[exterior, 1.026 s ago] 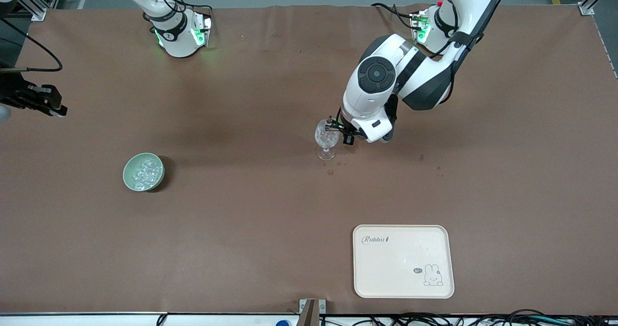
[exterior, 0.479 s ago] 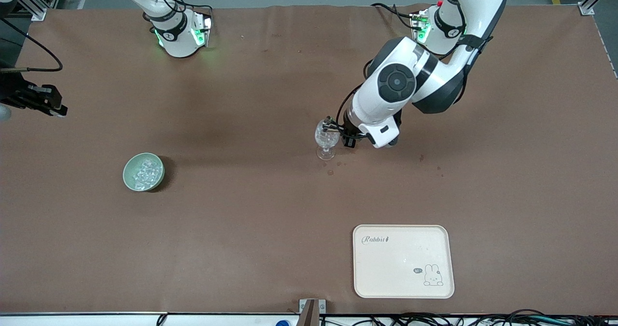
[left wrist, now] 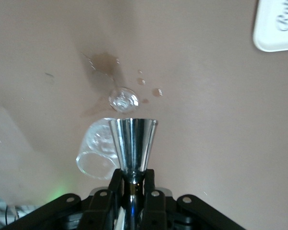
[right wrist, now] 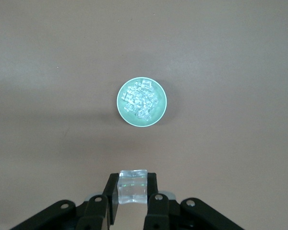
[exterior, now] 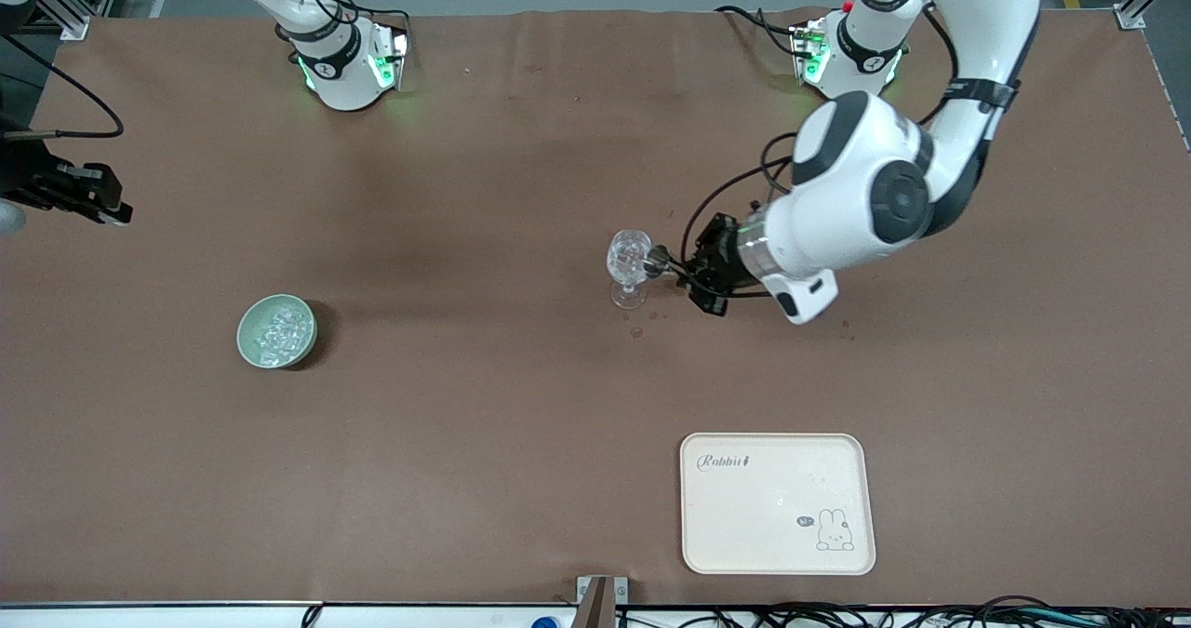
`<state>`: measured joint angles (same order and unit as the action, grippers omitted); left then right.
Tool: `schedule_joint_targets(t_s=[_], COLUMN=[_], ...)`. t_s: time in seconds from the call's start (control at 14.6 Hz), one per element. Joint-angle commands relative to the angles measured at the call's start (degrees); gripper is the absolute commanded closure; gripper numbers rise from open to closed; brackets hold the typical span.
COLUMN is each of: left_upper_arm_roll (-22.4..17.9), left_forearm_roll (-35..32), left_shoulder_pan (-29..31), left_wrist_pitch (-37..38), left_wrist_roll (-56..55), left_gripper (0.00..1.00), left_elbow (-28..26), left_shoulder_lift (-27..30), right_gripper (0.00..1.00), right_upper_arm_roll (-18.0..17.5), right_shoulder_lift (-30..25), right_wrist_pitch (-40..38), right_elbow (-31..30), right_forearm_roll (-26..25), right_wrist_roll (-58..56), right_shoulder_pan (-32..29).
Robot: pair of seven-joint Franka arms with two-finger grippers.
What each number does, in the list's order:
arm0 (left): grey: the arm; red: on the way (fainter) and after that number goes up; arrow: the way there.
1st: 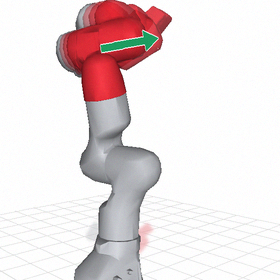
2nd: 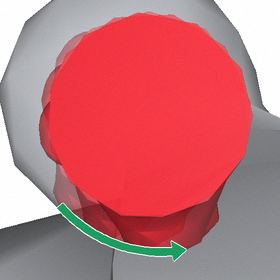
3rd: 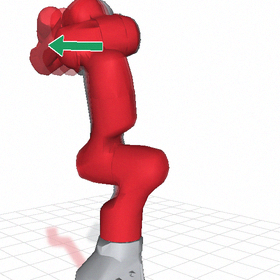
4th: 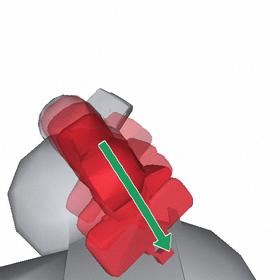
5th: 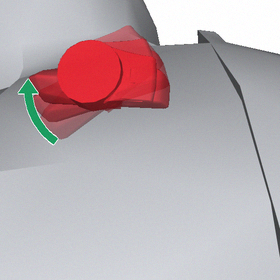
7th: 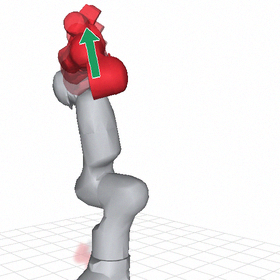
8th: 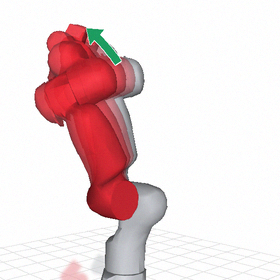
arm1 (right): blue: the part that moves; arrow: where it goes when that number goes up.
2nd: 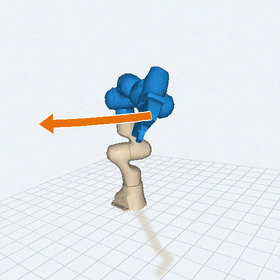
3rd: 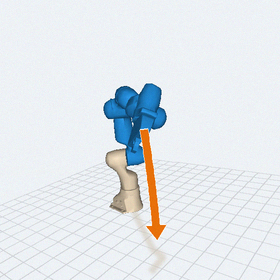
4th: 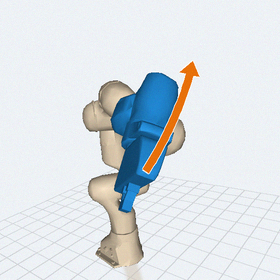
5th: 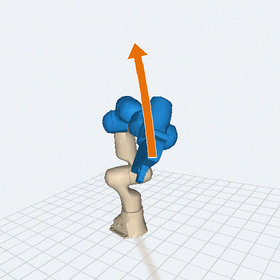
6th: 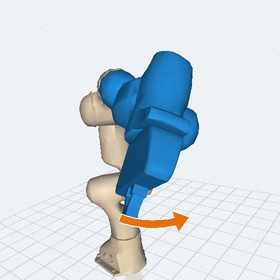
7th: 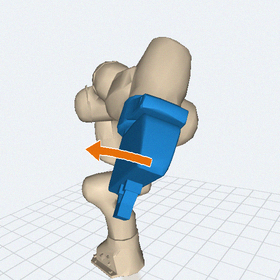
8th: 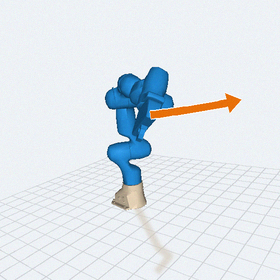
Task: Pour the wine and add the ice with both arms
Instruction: 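Tilt the jigger over the wine glass with the left gripper to pour, then move the jigger to the tray while the right gripper carries ice to the glass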
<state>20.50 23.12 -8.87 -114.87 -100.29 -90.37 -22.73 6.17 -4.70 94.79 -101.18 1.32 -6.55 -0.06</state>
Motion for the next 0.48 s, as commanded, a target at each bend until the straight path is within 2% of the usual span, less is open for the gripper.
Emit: schedule_joint_targets(t_s=[0.0, 0.21, 0.41], left_upper_arm_roll=[0.15, 0.15, 0.24], left_forearm_roll=[6.21, 12.19, 18.95], left_shoulder_pan=[3.84, 8.15, 12.19], left_wrist_pitch=[1.22, 0.96, -0.97], left_wrist_roll=[4.83, 8.96, 12.91], left_gripper=[0.99, 0.99, 0.99], left_elbow=[3.26, 7.13, 10.29], left_shoulder_lift=[-2.14, -6.18, -11.09], right_gripper=[0.95, 0.95, 0.95], right_upper_arm_roll=[-0.72, -0.72, -0.72], right_shoulder_lift=[-1.27, -0.92, 1.53], right_wrist_pitch=[1.27, 3.29, 4.62], right_elbow=[-0.95, -0.78, 0.71], right_forearm_roll=[-0.44, -0.44, -0.44], right_wrist_roll=[4.06, 16.26, 32.69], right_shoulder_pan=[2.25, 9.61, 19.45])
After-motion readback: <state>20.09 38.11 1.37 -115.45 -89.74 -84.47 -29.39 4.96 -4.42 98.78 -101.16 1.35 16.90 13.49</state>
